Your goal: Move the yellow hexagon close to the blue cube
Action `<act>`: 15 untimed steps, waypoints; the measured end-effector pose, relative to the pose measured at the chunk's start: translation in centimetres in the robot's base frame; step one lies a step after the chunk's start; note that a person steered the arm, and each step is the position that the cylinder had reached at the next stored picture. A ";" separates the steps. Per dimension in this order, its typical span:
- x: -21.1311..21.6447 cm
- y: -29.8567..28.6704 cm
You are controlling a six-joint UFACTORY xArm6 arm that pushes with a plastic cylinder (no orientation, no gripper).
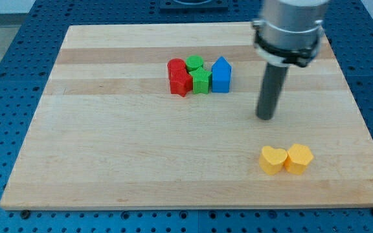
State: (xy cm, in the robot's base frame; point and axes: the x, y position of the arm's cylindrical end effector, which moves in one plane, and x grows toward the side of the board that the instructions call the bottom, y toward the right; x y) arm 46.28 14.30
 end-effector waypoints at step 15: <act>11.2 -9.4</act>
State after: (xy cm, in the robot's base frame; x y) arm 57.53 4.94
